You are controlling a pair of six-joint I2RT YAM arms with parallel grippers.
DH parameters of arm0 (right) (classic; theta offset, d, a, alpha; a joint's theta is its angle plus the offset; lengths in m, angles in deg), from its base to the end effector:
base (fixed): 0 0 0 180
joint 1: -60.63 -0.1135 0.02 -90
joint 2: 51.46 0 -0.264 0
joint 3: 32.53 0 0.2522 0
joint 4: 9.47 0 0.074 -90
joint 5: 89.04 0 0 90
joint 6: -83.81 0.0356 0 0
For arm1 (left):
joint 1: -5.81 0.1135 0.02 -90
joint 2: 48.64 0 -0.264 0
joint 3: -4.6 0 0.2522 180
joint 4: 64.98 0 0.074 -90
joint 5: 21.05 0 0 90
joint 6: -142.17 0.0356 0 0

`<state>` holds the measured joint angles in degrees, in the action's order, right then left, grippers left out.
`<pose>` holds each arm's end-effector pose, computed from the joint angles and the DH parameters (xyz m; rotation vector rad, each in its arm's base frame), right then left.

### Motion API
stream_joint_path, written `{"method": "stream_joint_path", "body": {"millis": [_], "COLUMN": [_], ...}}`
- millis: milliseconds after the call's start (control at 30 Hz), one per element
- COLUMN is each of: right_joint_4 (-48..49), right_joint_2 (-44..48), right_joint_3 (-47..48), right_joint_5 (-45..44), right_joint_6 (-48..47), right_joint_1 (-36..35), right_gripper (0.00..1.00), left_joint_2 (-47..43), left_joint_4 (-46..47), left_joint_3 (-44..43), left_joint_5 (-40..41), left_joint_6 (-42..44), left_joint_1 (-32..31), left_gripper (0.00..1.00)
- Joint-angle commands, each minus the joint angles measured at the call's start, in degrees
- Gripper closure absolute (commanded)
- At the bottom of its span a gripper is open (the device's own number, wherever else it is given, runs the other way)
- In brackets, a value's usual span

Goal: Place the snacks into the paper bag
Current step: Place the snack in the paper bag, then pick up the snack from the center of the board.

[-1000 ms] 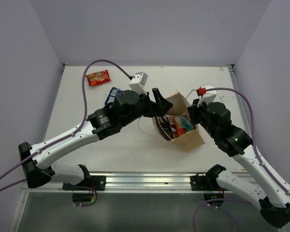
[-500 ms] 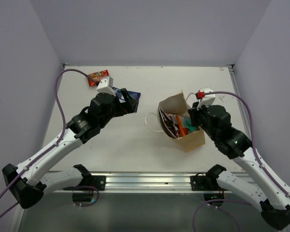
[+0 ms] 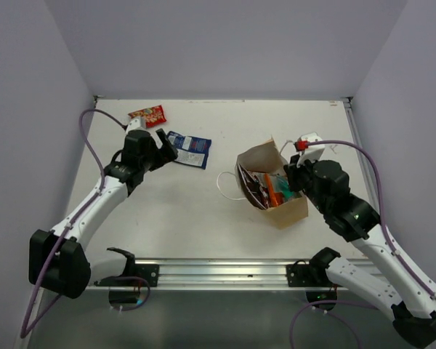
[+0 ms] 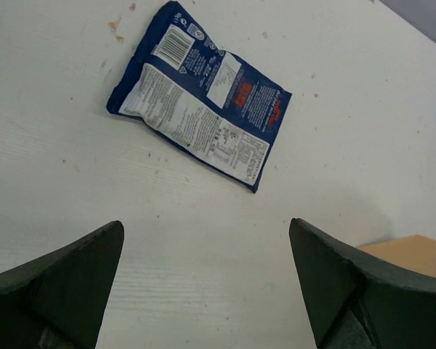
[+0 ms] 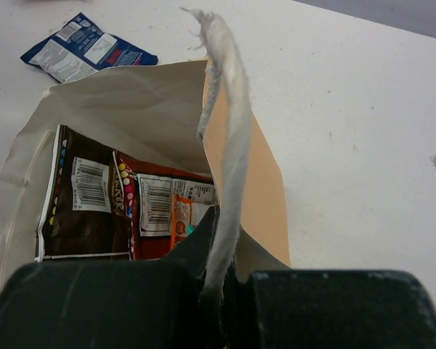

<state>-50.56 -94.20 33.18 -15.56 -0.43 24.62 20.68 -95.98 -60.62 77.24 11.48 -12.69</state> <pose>0.1363 0.0865 0.3575 -0.2979 1.8562 0.2296 0.2555 -0.0801 0.2797 -0.5062 2.1496 -0.4271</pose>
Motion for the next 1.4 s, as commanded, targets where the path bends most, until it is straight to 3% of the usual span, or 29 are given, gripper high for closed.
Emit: {"method": "stream_joint_path", "body": {"millis": [0,433,600,867,1033,1367], "right_joint_4": [3.42,4.57,4.48,4.57,4.04,3.87], "right_joint_2": [0.38,0.03,-0.85,-0.68,-0.85,-2.96], "right_joint_3": [-0.61,-0.97,-0.79,-0.79,-0.7,-0.44], "right_joint_5": [2.27,5.35,5.88,6.06,5.7,5.35], "right_joint_6": [-1.1,-1.98,-2.07,-2.86,-3.21,-3.39], "right_joint_1": [-0.38,-0.38,-0.38,-0.29,-0.38,-0.38], "right_gripper": [1.0,1.0,1.0,1.0,1.0,1.0], "left_joint_2": [2.83,23.38,30.07,45.01,54.06,66.03], "left_joint_4": [8.6,13.98,20.3,23.47,26.37,31.38], "left_joint_3": [0.05,-13.13,-16.64,-26.49,-33.78,-43.27], "left_joint_5": [-7.39,-20.06,-24.72,-29.73,-34.92,-38.79], "left_joint_6": [0.87,0.61,-1.32,-2.12,-3.26,-7.92], "left_joint_1": [6.87,25.26,30.27,33.62,33.79,33.79], "left_gripper": [0.0,0.03,0.05,0.11,0.2,0.26]}}
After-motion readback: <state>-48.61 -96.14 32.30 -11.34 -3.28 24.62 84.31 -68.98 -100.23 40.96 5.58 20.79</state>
